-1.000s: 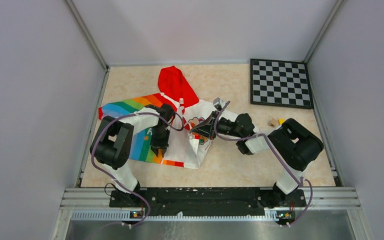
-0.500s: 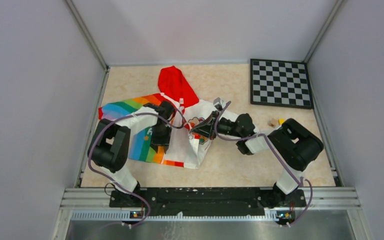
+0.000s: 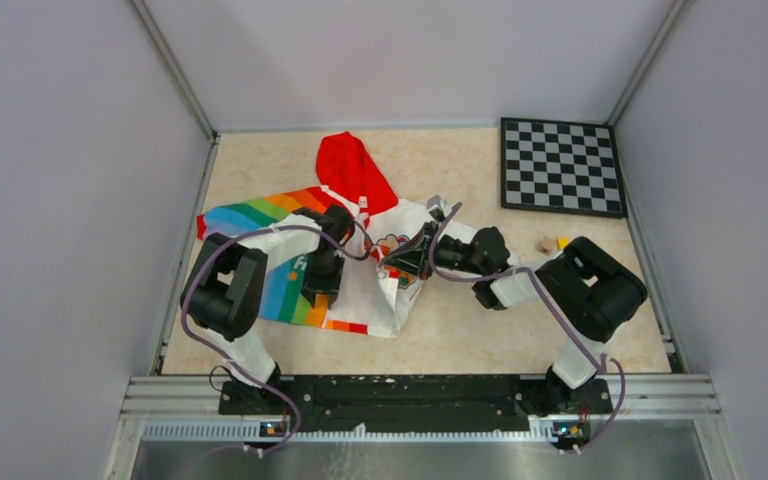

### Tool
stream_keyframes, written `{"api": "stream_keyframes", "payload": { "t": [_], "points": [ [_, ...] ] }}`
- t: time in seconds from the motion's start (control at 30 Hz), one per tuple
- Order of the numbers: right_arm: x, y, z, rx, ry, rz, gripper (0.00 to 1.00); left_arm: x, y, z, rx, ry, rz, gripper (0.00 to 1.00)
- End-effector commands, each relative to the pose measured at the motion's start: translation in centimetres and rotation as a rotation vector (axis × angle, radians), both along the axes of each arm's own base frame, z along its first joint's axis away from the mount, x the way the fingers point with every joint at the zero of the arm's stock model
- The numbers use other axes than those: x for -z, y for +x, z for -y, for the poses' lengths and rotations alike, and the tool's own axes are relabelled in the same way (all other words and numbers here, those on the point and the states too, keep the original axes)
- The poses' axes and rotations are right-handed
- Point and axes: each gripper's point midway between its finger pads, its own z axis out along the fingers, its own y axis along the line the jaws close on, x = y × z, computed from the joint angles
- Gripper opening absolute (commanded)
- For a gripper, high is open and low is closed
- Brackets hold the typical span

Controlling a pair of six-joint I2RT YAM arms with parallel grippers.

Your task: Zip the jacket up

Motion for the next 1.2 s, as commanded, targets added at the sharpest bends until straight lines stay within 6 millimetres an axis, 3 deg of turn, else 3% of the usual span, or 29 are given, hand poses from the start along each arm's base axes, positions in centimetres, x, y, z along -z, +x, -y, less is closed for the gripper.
{"api": "stream_keyframes", "payload": {
  "t": [0.0,0.33,0.6,0.9,1.17],
  "points": [
    [-2.2,-0.7,0.0,-0.022,0.054,0.082,0.0,0.7,0.1,-0.6,-0.004,0.042,0.004,0.44],
    [-2.2,-0.9,-0.1,-0.031,0.053,0.083,0.0,0.0,0.1,0.4,0.0,-0.005,0.017,0.57],
    [-2.2,-1.0,-0.2,-0.035,0.052,0.084,0.0,1.1,-0.6,-0.2,0.004,0.034,-0.01,0.59],
    [-2.3,-1.1,-0.3,-0.035,0.051,0.09,0.0,0.6,0.3,-0.4,0.012,0.051,0.015,0.34],
    [-2.5,-1.4,-0.4,-0.043,0.054,0.094,0.0,-0.2,1.1,-1.1,-0.005,0.075,0.04,0.29]
  ]
}}
